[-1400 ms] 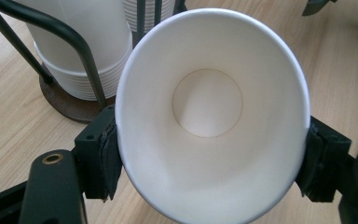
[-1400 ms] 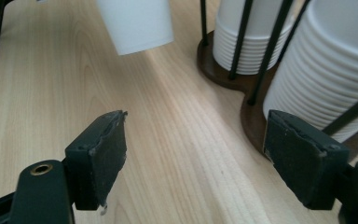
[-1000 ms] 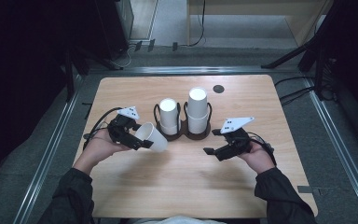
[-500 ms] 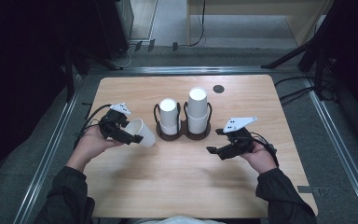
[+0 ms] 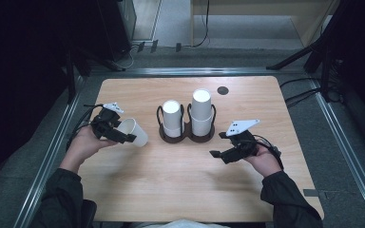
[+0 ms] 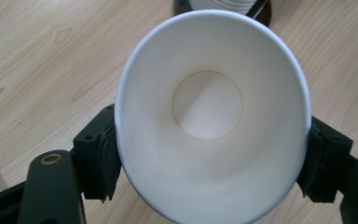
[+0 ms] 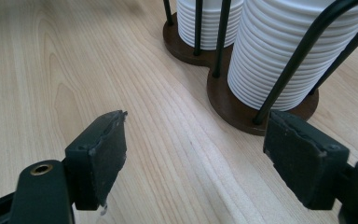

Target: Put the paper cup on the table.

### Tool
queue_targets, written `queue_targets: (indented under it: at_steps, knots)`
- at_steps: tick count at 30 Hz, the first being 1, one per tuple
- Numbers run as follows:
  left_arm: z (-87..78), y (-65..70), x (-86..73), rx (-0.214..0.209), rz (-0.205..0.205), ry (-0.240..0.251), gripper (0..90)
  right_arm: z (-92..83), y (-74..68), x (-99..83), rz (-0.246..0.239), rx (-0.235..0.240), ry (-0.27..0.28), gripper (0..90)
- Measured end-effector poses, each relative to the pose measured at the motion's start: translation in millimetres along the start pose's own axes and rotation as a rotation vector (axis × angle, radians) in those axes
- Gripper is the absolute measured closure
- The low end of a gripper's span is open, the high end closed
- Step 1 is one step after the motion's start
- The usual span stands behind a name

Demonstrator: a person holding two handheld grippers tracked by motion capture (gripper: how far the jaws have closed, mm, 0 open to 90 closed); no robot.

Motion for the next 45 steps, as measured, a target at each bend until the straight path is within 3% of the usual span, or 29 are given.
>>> queue_targets:
  at_steps: [4, 7, 11, 15, 19, 26, 31, 36, 40, 43, 45]
  knots:
    - [-5.5, -8.9, -4.5, 0.023, -0.025, -0.002, 22.7, 0.8, -0.7, -0.4, -0.001, 0.002, -0.004, 21.3]
    - [-8.0, -15.9, -9.4, 0.067, -0.050, -0.020, 22.5, 1.6, -0.9, -1.2, -0.006, 0.002, -0.011, 21.3]
    - [-10.2, -20.6, -13.2, 0.068, -0.073, -0.021, 22.4, 2.0, -1.5, -1.0, -0.007, 0.002, -0.011, 21.3]
    - [-13.0, -30.7, -19.4, 0.125, -0.106, -0.041, 22.4, 2.6, -1.6, -1.3, -0.008, 0.001, -0.013, 21.3]
    - [-17.3, -37.3, -24.2, 0.135, -0.155, -0.037, 21.8, 3.4, -2.7, -2.3, -0.017, 0.001, -0.022, 21.3]
    - [-23.3, -47.6, -31.0, 0.188, -0.207, -0.045, 21.2, 4.9, -4.2, -2.8, -0.029, 0.001, -0.026, 21.3]
    - [-27.5, -54.1, -35.8, 0.180, -0.258, -0.031, 20.9, 5.2, -4.5, -3.3, -0.031, 0.003, -0.031, 21.3]
    - [-29.2, -62.1, -40.2, 0.213, -0.294, -0.027, 20.5, 6.4, -5.2, -3.7, -0.038, 0.001, -0.034, 21.3]
    - [-27.6, -65.9, -43.3, 0.229, -0.304, -0.039, 20.4, 6.6, -6.4, -3.7, -0.039, 0.006, -0.036, 21.3]
    - [-25.6, -65.3, -42.8, 0.203, -0.311, -0.031, 20.2, 6.9, -6.4, -3.8, -0.039, 0.007, -0.037, 21.3]
    - [-24.3, -66.1, -42.5, 0.213, -0.312, -0.033, 20.0, 7.0, -6.5, -3.8, -0.039, 0.006, -0.037, 21.3]
Point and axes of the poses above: each handheld gripper's, and its own axes: z roughly forward along the jaws, x roughly out of its top, y roughly to its right, the point moved 8 cm from there along z, roughly forward along the jaws, and after that the axes turned 13 degrees about -x, right-handed, at the moved point
